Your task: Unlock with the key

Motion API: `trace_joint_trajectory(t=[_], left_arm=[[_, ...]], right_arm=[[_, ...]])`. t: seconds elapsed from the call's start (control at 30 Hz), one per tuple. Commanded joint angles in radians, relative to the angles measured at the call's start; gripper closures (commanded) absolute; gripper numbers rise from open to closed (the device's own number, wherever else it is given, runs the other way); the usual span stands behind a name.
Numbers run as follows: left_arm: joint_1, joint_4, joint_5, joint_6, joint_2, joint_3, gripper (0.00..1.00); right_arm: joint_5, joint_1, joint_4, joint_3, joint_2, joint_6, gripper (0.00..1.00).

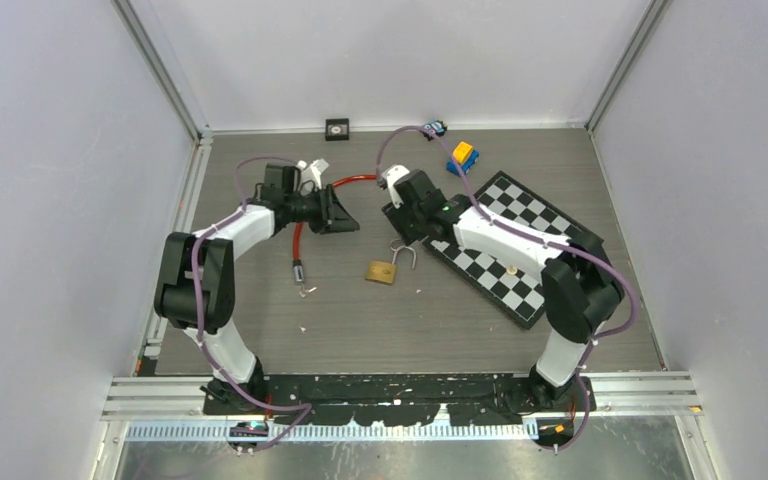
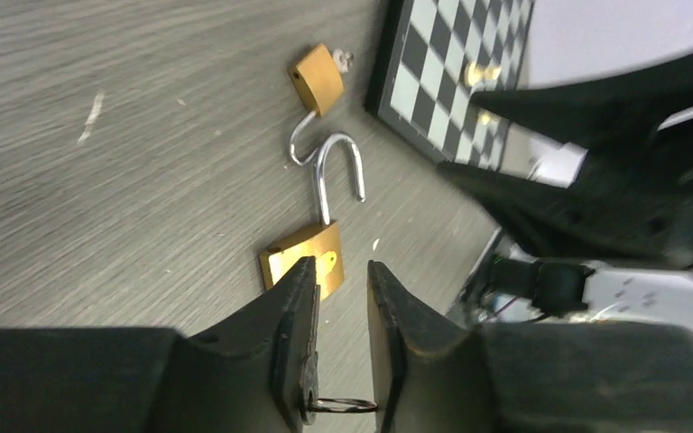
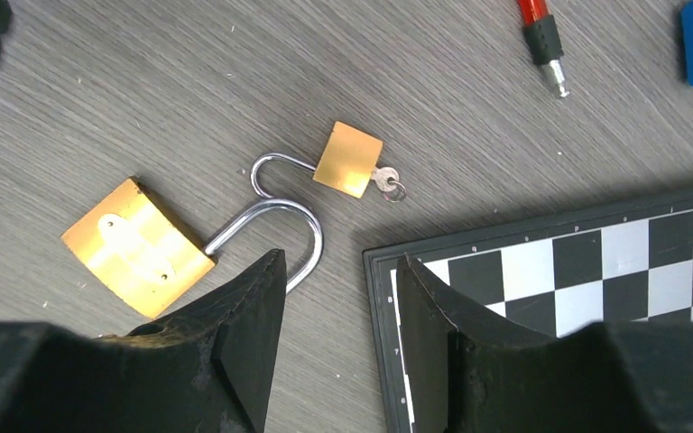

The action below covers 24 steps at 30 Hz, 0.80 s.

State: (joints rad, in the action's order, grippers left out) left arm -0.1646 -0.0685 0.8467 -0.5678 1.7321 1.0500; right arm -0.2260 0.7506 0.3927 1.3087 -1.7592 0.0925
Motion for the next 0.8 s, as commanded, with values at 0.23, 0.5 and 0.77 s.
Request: trace_joint_trajectory(t=[0.23, 0.5, 0.77], left_arm=[[-0.321, -0.358, -0.211, 0.684, -0.041, 0.122, 0.21], [-0.428, -0.514, -0.327, 1.128, 0.002, 0.256, 0.0], [-0.455, -0.646, -0.307, 1.329, 0.098, 0.328, 0.0]], right_arm=[[0.282, -0.148, 0.05, -0.139, 0.232, -0.073, 0.46], [0.318, -0.271, 0.084, -0.255, 0.404, -0.045, 0.46], [0.36, -0.329, 0.08, -0.296, 0.452, -0.057, 0.46]])
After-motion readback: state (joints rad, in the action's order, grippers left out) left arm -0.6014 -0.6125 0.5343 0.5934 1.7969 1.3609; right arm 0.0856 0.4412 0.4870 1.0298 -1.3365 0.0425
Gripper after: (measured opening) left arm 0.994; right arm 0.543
